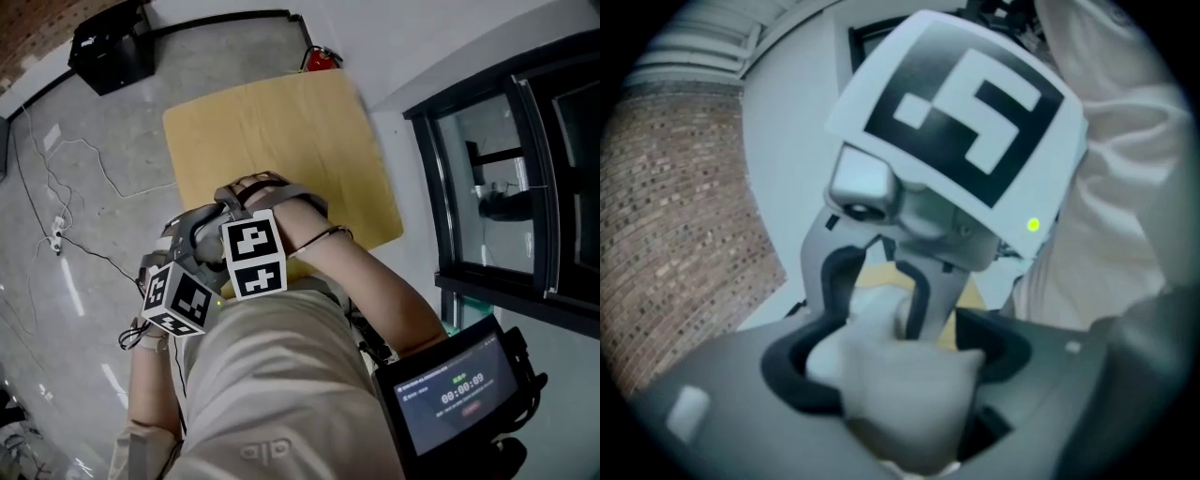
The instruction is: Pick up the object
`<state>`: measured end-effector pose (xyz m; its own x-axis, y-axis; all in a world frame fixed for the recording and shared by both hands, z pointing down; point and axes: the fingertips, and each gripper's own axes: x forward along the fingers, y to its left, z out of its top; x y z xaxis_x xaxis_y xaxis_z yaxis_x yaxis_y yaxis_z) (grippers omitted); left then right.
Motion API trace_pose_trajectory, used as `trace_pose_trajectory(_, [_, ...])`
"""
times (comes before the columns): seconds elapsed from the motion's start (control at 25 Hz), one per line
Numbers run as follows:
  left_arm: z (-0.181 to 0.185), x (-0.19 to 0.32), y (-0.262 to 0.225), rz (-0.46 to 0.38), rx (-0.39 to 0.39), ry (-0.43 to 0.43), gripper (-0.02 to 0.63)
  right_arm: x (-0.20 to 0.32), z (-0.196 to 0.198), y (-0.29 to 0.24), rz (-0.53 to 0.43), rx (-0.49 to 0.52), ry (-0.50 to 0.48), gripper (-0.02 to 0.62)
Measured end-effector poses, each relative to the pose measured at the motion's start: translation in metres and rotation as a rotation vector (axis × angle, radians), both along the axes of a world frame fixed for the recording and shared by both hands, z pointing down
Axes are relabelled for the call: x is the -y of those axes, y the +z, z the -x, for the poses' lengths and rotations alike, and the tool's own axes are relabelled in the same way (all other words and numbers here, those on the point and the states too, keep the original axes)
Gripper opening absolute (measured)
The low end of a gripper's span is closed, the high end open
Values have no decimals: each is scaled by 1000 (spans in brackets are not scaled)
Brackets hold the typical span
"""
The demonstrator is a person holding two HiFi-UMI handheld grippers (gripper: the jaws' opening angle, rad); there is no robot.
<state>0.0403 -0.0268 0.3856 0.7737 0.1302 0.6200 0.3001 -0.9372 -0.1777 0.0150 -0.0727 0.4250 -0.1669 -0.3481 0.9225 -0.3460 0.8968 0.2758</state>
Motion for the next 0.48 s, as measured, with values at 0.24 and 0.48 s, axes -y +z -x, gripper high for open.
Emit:
trace_pose_trajectory(0.24, [-2,0,0,-4,6,9,357,0,-2,0,-3,4,10,276])
trace_pose_trajectory(0.48, [-1,-1,1,-8,14,6,357,-1,-1,1,-4,3,9,276])
